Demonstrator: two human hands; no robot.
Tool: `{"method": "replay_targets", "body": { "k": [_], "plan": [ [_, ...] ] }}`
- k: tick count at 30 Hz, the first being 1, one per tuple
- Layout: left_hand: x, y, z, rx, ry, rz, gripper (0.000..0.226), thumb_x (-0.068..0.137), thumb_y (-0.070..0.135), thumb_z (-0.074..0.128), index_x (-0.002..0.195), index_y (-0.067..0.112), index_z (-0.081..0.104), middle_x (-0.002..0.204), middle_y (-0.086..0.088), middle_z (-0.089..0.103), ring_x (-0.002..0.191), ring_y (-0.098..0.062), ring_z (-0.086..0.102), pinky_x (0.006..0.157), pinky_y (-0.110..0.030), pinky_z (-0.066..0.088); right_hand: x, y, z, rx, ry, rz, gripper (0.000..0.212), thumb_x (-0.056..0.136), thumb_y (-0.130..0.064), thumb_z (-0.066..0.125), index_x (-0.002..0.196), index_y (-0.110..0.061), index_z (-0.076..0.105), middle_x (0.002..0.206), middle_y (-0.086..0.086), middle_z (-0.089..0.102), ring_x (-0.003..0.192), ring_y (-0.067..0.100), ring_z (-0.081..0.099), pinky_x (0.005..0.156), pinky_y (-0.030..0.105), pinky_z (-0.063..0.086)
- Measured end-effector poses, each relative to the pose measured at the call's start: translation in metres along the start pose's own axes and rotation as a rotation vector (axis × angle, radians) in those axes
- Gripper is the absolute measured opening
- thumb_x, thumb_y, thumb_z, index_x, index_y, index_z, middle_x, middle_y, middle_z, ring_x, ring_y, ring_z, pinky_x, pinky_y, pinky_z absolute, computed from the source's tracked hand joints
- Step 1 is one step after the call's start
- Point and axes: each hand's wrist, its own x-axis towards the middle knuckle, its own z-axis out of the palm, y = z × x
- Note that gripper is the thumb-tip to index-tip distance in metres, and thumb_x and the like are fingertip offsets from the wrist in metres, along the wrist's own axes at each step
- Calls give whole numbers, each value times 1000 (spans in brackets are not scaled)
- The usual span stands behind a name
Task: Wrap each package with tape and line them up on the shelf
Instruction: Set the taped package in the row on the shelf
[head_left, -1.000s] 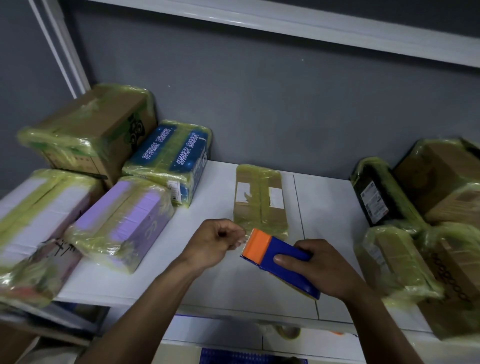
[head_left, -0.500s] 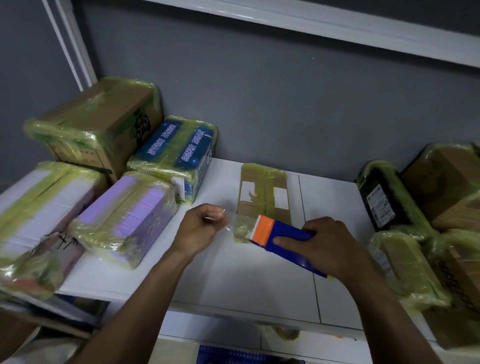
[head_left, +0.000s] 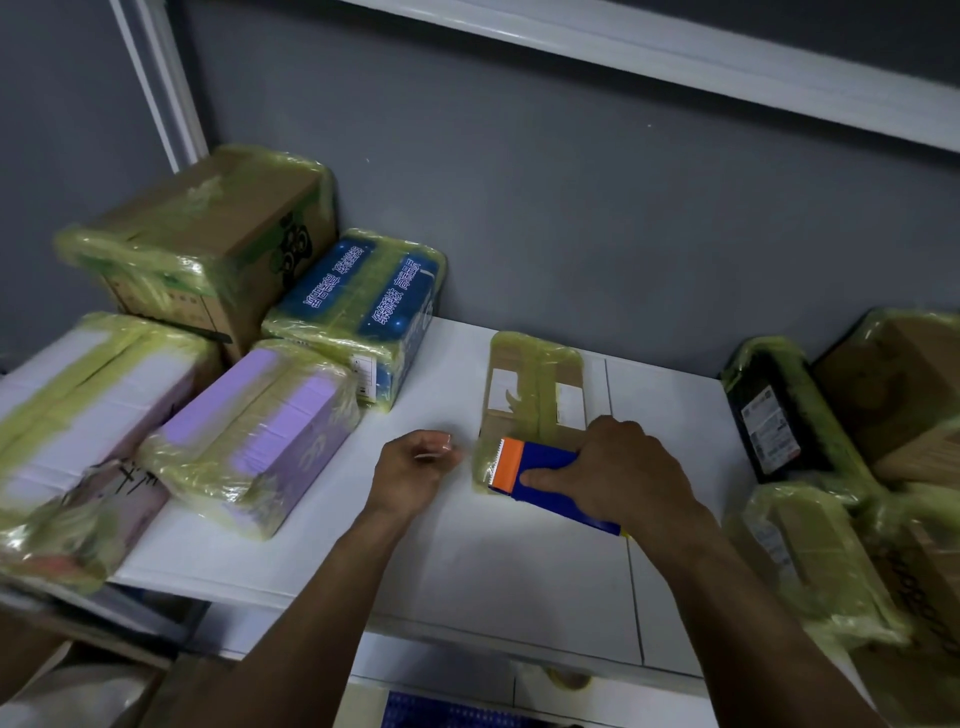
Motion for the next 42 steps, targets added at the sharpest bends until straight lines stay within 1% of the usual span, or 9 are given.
{"method": "replay_targets", "body": {
  "k": [6, 11, 16, 22, 27, 30, 33, 37, 42],
  "plan": [
    [0, -1, 17, -9, -84, -42, 27, 89, 17, 79, 114, 8, 74, 114, -6, 73, 110, -21, 67, 100, -34, 53, 4, -2, -1, -20, -36, 27, 76, 67, -82, 74, 106, -22, 48, 109, -1, 69, 93, 22, 70, 75, 31, 55],
    [6, -2, 16, 138, -80, -47, 58, 90, 31, 77, 141, 11, 58, 139, -5, 62, 131, -24, 56, 112, -38, 45, 8, 1, -1, 5, -68, 43, 74, 67, -82, 73, 104, -23, 47, 108, -1, 70, 92, 21, 70, 74, 31, 54],
    [-11, -10, 23, 150, -27, 181, 21, 95, 17, 71, 115, 14, 76, 106, 14, 72, 99, 6, 67, 91, -14, 54, 9, 8, 4, 28, -49, 27, 83, 69, -82, 72, 121, -20, 56, 112, -2, 71, 94, 20, 71, 74, 30, 54],
    [-16, -15, 29, 89, -218, 166, 32, 102, 10, 58, 133, 9, 66, 129, 2, 68, 120, -10, 62, 85, -2, 45, 11, 18, 5, 14, -24, -20, 77, 70, -81, 72, 117, -22, 57, 105, -6, 71, 81, 14, 64, 70, 27, 51],
    [-12, -11, 16, 76, -206, 337, 32, 93, 22, 72, 123, 32, 68, 121, 18, 68, 114, 5, 61, 88, -7, 49, 10, 32, 9, 63, -8, -84, 58, 72, -80, 72, 104, -34, 56, 100, -10, 73, 58, 1, 48, 54, 17, 38],
    [-5, -9, 12, 239, -290, 561, 44, 88, 32, 73, 131, 20, 68, 135, 9, 64, 125, -6, 59, 102, -21, 49, 7, 39, 12, 72, 8, -69, 56, 70, -83, 71, 92, -36, 49, 85, -16, 67, 58, -1, 48, 53, 16, 38],
    [-2, -5, 8, 390, -283, 712, 51, 84, 49, 70, 128, 23, 70, 136, 12, 64, 126, 2, 56, 105, -17, 44, 4, 45, 13, 91, -7, -61, 57, 69, -83, 71, 92, -36, 50, 83, -16, 66, 60, 0, 52, 54, 16, 39],
    [1, -6, 7, 531, -232, 918, 44, 85, 45, 77, 122, 21, 74, 127, 9, 70, 121, -4, 62, 103, -23, 48, 1, 52, 15, 143, -51, -45, 54, 69, -82, 72, 87, -34, 55, 70, -21, 55, 66, 2, 62, 57, 15, 43],
    [-1, -10, 15, 583, -201, 934, 51, 77, 45, 80, 116, 13, 74, 118, -1, 74, 108, -16, 70, 96, -30, 55, -2, 53, 14, 167, -51, -67, 51, 68, -83, 71, 74, -37, 47, 67, -23, 54, 62, 0, 59, 55, 12, 39]
  ]
}}
